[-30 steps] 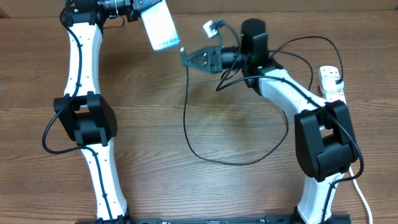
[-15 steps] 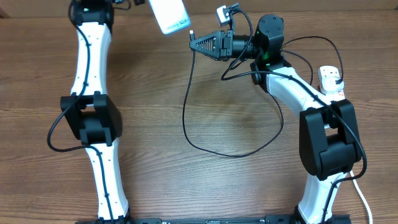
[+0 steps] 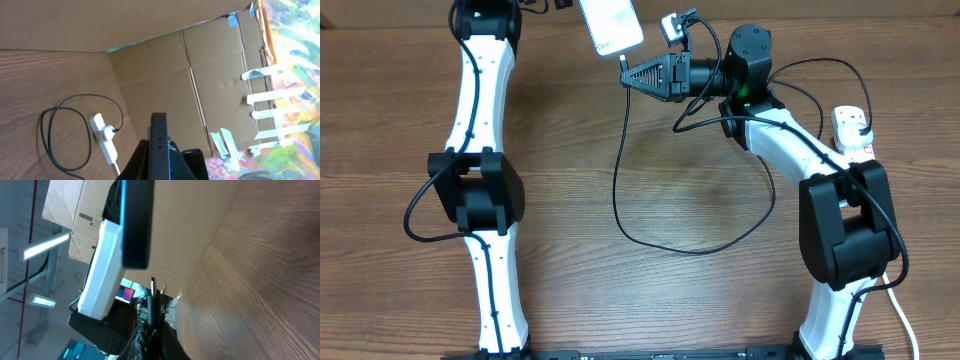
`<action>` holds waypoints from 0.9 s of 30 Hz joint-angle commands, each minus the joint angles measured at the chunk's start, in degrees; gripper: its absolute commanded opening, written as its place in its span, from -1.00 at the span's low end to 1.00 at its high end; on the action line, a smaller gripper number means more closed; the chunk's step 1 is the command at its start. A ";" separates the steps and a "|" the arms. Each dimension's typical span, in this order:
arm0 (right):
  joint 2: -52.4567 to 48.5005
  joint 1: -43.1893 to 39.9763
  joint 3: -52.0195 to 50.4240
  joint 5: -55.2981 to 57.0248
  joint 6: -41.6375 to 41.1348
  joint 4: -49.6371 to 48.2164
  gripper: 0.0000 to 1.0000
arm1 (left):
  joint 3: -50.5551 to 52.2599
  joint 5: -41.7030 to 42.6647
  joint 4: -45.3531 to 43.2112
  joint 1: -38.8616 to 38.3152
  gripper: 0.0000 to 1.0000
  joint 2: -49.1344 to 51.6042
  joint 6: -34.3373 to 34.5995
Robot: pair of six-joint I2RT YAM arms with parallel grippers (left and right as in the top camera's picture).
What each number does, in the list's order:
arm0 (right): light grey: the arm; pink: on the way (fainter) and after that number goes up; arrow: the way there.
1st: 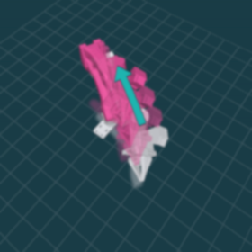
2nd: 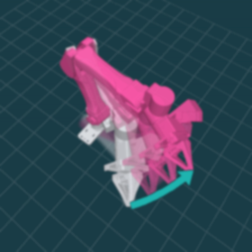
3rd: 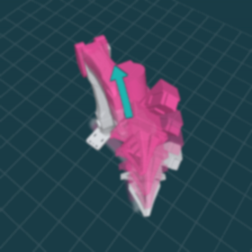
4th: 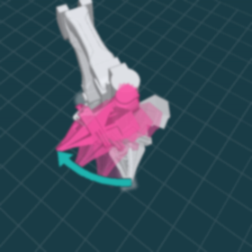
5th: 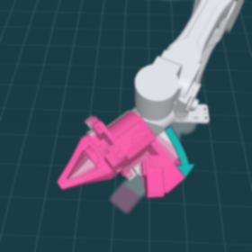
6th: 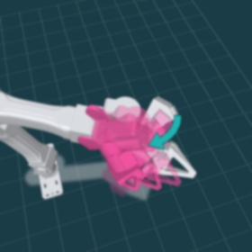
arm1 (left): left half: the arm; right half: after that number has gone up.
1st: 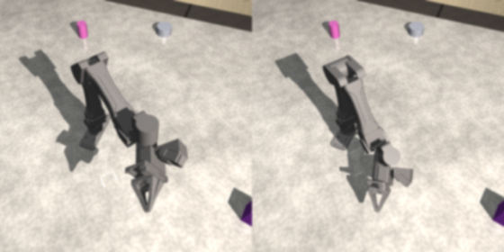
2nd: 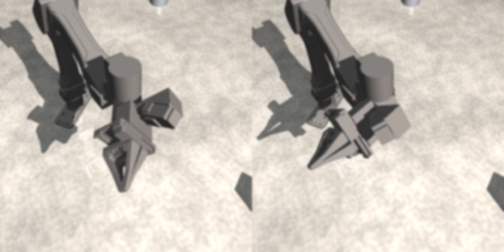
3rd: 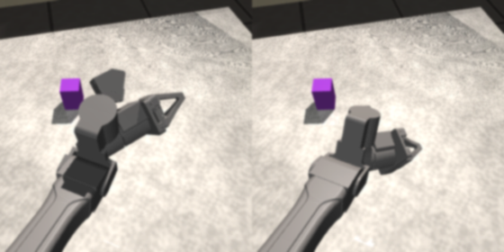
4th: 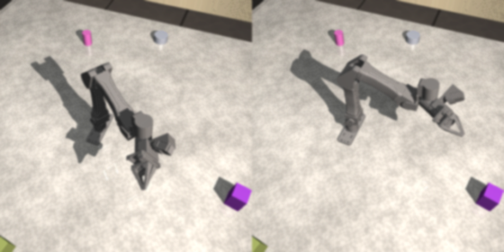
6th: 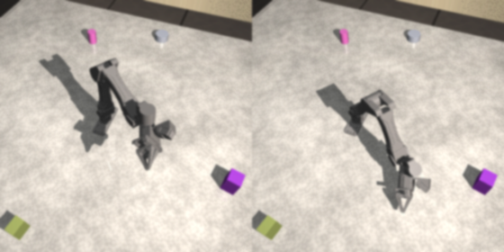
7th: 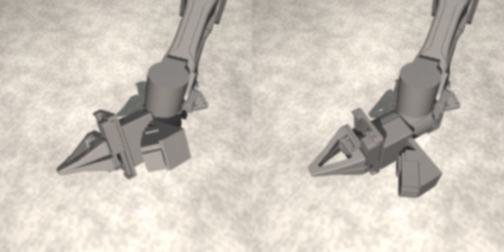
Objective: Plug charger to phone and switch on socket
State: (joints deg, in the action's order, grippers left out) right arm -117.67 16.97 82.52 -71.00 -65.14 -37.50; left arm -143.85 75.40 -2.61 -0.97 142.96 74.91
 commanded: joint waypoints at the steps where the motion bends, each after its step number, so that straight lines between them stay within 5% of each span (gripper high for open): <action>1: -0.33 0.11 1.18 -0.68 1.11 -0.39 -0.92 | -1.49 1.36 -0.46 0.50 -0.92 -0.24 -2.32; 27: -0.33 0.20 1.14 -1.53 10.01 2.03 -0.92 | -1.49 3.50 4.72 0.55 -0.91 -0.22 -8.35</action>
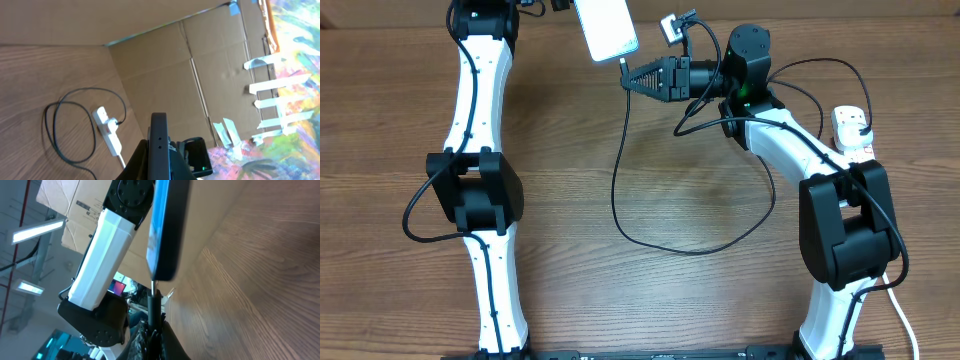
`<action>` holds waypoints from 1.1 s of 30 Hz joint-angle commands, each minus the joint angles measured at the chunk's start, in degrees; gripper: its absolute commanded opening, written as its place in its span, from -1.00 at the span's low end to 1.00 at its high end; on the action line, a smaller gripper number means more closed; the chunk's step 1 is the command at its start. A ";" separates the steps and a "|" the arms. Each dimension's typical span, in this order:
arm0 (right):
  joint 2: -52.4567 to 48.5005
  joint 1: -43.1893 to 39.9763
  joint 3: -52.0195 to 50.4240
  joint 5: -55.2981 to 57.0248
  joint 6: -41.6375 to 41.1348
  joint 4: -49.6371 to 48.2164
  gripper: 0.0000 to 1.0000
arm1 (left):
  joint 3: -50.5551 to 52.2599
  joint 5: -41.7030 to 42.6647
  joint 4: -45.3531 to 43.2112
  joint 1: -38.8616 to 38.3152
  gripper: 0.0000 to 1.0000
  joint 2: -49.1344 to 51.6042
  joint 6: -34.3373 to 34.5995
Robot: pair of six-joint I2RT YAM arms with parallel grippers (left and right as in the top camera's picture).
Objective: Plug charger to phone and switch on socket
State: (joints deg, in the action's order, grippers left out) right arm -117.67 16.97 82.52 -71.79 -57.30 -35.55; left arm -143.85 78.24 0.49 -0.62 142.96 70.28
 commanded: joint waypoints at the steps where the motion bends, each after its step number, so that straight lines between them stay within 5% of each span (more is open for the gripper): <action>1: -0.33 0.22 1.14 -0.74 2.19 0.09 -0.92 | -1.49 0.50 2.84 0.20 -0.91 -0.22 -4.57; 33: -0.33 1.62 1.14 -0.31 6.40 4.81 -0.92 | -1.49 3.69 5.27 -0.11 -0.91 -0.22 -5.64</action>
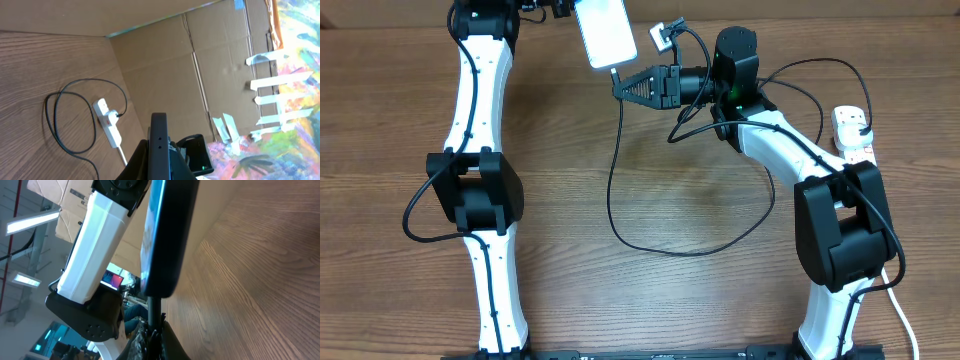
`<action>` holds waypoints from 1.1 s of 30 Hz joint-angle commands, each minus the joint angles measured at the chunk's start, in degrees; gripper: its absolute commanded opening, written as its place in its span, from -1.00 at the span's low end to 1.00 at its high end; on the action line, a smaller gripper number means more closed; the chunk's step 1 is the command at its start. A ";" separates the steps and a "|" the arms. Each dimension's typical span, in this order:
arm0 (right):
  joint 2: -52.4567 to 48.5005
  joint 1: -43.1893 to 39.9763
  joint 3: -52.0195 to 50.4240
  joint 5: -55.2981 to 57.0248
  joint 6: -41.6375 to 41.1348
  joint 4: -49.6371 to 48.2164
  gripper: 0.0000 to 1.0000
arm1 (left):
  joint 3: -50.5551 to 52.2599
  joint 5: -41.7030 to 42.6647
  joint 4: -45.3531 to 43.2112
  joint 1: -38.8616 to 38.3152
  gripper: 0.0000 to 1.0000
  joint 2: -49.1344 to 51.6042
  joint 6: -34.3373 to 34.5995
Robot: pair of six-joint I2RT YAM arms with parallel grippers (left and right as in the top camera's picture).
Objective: Plug charger to phone and switch on socket
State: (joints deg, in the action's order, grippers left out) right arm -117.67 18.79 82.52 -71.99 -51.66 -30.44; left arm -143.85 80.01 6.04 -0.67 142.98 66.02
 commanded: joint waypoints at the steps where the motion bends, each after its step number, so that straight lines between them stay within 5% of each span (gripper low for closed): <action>1: -0.33 -0.20 1.14 -0.11 0.76 -0.31 -0.92 | -1.49 2.12 -0.28 -0.07 -0.91 -0.24 -1.42; 33: -0.33 -0.85 1.14 0.37 0.96 -0.74 -0.92 | -1.46 2.56 -0.22 -0.13 -0.91 -0.24 -1.01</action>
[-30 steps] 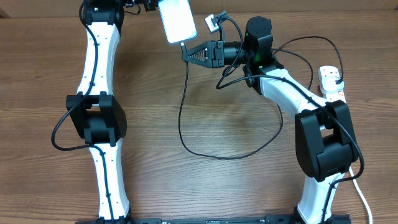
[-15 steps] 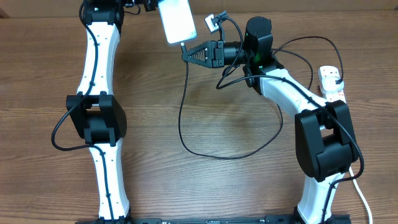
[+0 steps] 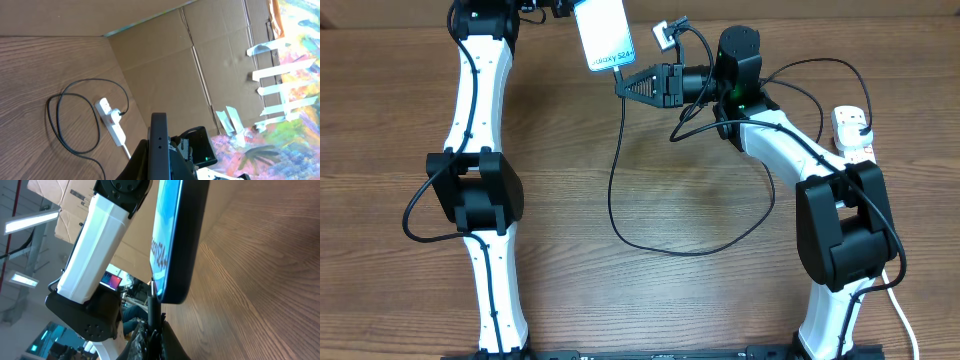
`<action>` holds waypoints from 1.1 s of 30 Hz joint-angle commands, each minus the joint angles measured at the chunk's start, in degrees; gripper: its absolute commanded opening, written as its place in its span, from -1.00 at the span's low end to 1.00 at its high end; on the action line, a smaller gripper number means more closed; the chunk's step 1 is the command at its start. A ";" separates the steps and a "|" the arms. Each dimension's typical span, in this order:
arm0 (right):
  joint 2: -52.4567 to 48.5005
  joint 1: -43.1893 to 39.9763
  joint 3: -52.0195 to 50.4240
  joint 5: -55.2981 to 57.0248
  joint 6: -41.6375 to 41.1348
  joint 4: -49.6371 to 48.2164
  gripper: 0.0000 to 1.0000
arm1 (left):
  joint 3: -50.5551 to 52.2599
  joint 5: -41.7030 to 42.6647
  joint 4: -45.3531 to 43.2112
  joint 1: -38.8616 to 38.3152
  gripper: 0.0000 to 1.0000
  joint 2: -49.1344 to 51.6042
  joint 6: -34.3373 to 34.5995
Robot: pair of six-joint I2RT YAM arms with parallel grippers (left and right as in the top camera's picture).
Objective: Plug charger to phone and switch on socket
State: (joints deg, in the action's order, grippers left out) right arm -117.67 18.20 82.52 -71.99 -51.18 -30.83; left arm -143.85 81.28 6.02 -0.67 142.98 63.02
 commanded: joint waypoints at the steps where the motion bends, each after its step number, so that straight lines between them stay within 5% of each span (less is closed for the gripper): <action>1: -0.33 -0.26 1.14 0.37 0.48 -0.35 -0.92 | -1.46 1.29 -0.20 -0.13 -0.92 -0.24 2.38; 33: -0.33 -0.26 1.14 0.35 0.46 -0.35 -0.92 | -1.40 0.85 0.15 -0.13 -0.91 -0.24 1.22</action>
State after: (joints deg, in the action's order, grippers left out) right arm -117.67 18.20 82.52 -71.79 -51.18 -30.81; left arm -143.85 81.23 6.24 -0.67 142.98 65.39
